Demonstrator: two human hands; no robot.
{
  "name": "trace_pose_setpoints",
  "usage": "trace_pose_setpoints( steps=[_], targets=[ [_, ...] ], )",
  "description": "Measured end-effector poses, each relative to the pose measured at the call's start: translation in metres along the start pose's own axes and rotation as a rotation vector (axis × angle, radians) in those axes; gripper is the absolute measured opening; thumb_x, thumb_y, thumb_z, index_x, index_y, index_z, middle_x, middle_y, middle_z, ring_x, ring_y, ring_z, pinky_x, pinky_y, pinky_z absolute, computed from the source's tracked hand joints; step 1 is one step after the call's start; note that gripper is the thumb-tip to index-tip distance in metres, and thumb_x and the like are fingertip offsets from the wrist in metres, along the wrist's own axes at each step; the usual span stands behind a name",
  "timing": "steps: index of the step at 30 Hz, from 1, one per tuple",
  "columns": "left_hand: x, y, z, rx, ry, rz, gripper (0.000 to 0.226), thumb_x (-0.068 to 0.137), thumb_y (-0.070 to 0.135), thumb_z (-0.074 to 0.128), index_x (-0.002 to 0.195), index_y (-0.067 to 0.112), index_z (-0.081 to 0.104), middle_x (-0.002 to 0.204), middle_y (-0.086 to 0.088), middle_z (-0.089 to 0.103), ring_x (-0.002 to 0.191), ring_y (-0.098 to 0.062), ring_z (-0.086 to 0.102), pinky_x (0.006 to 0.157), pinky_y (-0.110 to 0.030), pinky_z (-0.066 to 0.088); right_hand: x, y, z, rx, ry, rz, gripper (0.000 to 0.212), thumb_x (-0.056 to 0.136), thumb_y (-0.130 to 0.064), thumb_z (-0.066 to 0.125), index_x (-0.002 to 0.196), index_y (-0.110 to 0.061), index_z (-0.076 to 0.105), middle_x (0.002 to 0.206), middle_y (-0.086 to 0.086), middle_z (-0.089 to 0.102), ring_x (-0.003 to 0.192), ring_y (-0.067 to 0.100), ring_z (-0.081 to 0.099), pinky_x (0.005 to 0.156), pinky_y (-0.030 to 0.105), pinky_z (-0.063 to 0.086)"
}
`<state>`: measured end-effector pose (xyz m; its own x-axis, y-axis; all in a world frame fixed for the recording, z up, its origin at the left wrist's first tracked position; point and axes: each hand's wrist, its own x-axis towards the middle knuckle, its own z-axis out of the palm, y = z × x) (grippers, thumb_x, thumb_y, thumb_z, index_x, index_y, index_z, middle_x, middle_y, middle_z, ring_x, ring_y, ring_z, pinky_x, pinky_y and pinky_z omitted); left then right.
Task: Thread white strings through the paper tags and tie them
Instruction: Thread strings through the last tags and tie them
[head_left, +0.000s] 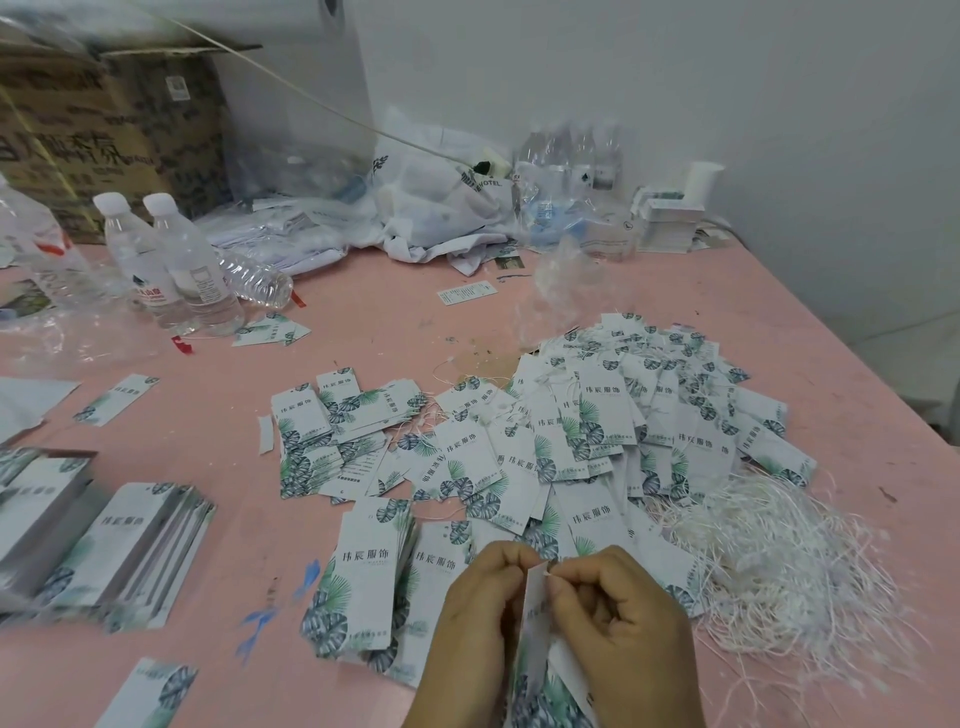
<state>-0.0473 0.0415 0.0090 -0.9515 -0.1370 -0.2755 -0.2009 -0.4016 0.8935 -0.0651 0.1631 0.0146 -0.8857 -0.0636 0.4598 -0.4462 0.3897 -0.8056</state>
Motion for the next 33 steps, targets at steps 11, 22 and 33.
trace_pose_setpoints(
  steps=[11, 22, 33],
  targets=[
    [-0.011, 0.003, 0.000, 0.225, -0.052, 0.254, 0.008, 0.083, 0.020, 0.062, 0.076, 0.018, 0.066, 0.058, 0.001, 0.060, 0.050, -0.004, 0.050, 0.052, -0.012, 0.042, 0.002, 0.007, -0.005, -0.032, -0.012, -0.080, 0.014, 0.070, -0.015, 0.074, 0.073, -0.028, 0.072, 0.060, -0.007, 0.050, 0.045, 0.002, 0.040, 0.045, 0.011, 0.034],
    [-0.010, -0.006, -0.006, 0.561, 0.030, 0.425, 0.010, 0.089, 0.035, 0.056, 0.087, 0.036, 0.065, 0.056, 0.004, 0.058, 0.051, -0.005, 0.044, 0.051, -0.023, 0.036, 0.001, 0.007, -0.009, -0.072, -0.094, -0.120, 0.011, 0.078, -0.020, 0.074, 0.082, -0.030, 0.074, 0.067, -0.012, 0.057, 0.048, 0.001, 0.049, 0.047, 0.013, 0.041],
    [0.004, 0.005, -0.016, 0.020, 0.375, 0.231, 0.037, 0.099, 0.011, 0.050, 0.067, 0.015, 0.070, 0.075, -0.010, 0.070, 0.059, -0.014, 0.058, 0.061, -0.034, 0.042, 0.028, 0.029, -0.032, 1.077, -0.169, 1.054, 0.032, 0.064, 0.015, 0.046, 0.086, 0.004, 0.066, 0.069, 0.014, 0.054, 0.052, 0.015, 0.043, 0.039, 0.022, 0.039]
  ],
)
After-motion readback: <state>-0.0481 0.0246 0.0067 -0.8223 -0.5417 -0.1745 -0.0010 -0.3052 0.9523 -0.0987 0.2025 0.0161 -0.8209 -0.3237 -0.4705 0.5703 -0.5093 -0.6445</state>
